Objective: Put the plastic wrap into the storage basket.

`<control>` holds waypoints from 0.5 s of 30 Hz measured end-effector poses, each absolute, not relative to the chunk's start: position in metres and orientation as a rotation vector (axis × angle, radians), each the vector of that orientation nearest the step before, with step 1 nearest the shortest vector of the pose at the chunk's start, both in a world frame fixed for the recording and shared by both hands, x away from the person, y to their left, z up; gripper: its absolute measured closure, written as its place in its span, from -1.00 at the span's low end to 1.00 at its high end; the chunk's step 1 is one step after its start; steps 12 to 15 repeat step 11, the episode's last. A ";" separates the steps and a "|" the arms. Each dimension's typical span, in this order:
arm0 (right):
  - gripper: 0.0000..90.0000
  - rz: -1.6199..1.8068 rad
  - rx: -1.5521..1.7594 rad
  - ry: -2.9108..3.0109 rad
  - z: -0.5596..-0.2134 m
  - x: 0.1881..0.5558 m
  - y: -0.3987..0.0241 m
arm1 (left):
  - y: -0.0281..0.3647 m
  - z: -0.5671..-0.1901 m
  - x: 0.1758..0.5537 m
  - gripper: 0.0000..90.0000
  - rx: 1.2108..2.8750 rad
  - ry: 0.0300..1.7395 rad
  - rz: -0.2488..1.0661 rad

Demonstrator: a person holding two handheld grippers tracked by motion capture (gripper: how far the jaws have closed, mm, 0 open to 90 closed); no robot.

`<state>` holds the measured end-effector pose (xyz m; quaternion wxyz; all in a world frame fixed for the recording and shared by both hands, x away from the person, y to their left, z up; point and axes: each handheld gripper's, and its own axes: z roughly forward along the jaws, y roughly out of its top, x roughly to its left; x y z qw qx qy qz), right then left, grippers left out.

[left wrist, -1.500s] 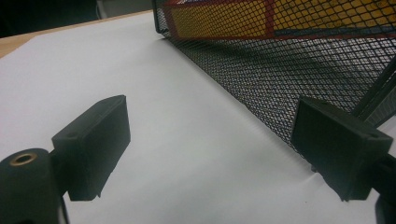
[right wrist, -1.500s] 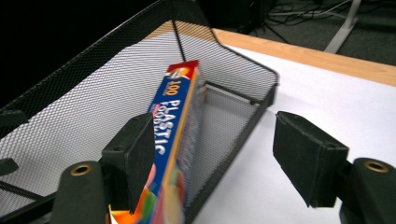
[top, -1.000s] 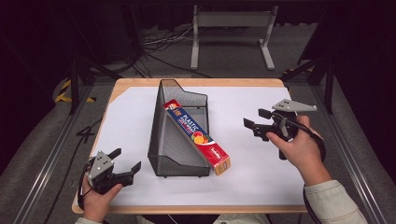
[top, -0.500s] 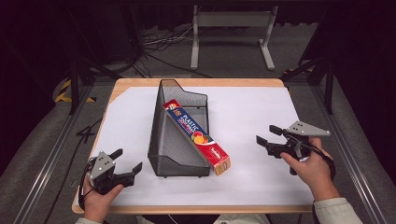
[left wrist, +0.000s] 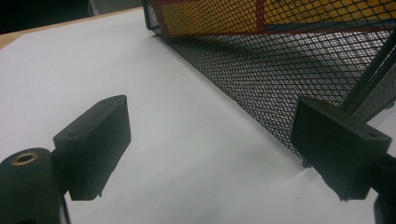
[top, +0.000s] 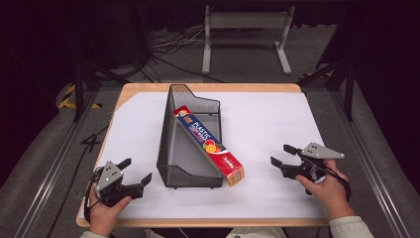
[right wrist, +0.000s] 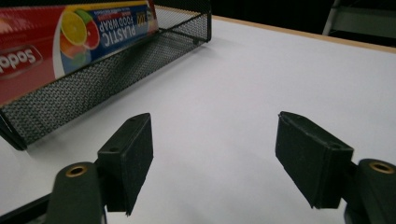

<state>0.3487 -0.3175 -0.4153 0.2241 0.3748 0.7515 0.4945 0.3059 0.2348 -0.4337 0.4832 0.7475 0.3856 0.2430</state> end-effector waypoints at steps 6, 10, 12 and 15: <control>-0.37 1.344 1.057 2.093 -0.425 0.347 -0.320 | 0.233 -0.435 0.308 -0.71 1.835 0.934 0.582; -0.37 1.353 1.063 2.122 -0.427 0.345 -0.321 | 0.232 -0.436 0.309 -0.71 1.843 0.938 0.574; -0.37 1.366 1.072 2.131 -0.427 0.345 -0.321 | 0.232 -0.436 0.309 -0.71 1.849 0.936 0.577; -0.37 1.366 1.072 2.131 -0.427 0.345 -0.321 | 0.232 -0.436 0.309 -0.71 1.849 0.936 0.577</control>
